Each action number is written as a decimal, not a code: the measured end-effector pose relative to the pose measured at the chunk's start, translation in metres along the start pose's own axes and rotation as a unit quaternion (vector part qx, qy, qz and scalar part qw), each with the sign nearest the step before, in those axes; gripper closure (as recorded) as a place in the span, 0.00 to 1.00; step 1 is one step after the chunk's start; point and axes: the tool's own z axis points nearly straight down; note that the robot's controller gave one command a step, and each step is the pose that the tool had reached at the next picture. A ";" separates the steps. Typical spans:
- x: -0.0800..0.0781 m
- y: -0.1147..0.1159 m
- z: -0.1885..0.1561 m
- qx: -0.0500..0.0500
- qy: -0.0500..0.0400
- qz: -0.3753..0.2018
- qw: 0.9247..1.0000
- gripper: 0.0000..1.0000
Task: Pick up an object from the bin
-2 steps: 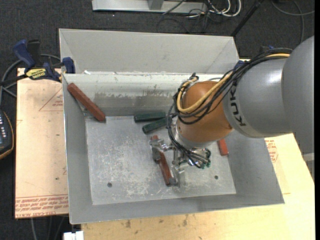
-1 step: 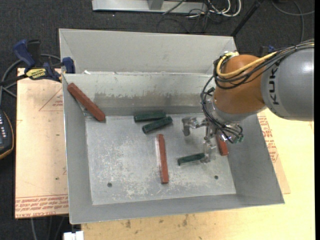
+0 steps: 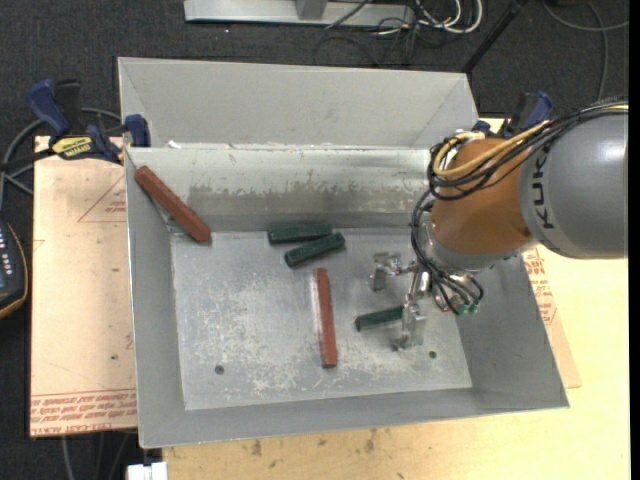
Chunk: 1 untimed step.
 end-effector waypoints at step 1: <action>-0.001 0.000 -0.002 0.000 -0.001 0.001 1.000 1.00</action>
Offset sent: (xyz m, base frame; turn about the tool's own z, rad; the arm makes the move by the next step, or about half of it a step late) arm 0.0000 0.0000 0.0000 0.0000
